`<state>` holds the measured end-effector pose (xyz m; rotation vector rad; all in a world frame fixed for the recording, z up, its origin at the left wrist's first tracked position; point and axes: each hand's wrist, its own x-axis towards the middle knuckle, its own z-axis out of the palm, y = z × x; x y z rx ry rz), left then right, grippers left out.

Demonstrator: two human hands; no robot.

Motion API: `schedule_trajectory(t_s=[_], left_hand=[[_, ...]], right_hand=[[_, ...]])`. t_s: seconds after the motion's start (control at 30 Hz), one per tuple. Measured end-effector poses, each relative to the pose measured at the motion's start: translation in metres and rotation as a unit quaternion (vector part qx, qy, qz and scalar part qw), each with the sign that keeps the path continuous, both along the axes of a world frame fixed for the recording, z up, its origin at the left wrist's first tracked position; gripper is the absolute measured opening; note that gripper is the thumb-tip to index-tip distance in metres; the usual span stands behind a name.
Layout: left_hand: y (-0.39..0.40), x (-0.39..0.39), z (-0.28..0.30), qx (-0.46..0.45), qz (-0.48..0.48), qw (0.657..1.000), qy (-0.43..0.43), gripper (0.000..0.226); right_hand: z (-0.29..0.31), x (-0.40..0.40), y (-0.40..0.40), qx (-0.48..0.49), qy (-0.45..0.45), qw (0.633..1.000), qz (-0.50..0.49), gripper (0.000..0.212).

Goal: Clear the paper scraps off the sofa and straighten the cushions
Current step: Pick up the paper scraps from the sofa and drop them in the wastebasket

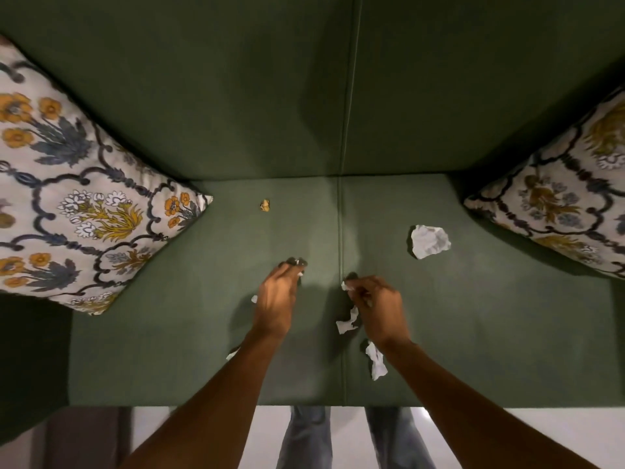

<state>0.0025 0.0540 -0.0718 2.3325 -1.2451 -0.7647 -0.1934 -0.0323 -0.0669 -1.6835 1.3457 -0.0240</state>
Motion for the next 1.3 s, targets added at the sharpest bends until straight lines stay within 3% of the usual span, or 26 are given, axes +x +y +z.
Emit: schedule_trajectory(t_s=[0.13,0.3,0.4,0.5,0.6,0.73,0.97,1.17,1.3], left_hand=[[0.027,0.002,0.029,-0.003,0.066,0.998,-0.012,0.027],[0.058,0.011,0.042,0.018,0.030,0.998,-0.061,0.012],[0.067,0.017,0.031,0.029,0.023,0.996,-0.081,0.015],[0.068,0.017,0.012,0.020,-0.003,0.998,-0.058,0.016],[0.069,0.011,-0.005,0.031,0.008,0.999,-0.028,0.017],[0.076,0.000,-0.007,0.026,0.074,0.997,-0.014,0.017],[0.149,-0.027,0.032,-0.016,0.219,0.976,0.013,0.013],[0.257,-0.033,0.044,-0.014,0.352,0.936,0.024,0.015],[0.343,-0.033,0.041,0.002,0.452,0.892,0.015,0.012]], right_hand=[[0.018,-0.009,0.024,0.024,-0.032,0.999,-0.007,0.016],[0.029,-0.021,0.053,-0.015,0.005,0.999,0.035,0.012],[0.021,-0.020,0.065,-0.042,0.045,0.993,0.104,0.021],[0.011,-0.016,0.070,0.037,0.052,0.995,0.074,0.037],[-0.006,-0.013,0.070,0.020,0.058,0.996,0.070,0.020],[-0.012,-0.009,0.064,-0.016,0.107,0.979,0.171,0.019],[0.018,0.019,0.101,-0.038,0.018,0.979,0.201,0.013],[0.040,0.066,0.197,-0.061,-0.081,0.964,0.248,0.013],[0.033,0.092,0.279,-0.071,-0.076,0.949,0.298,0.007]])
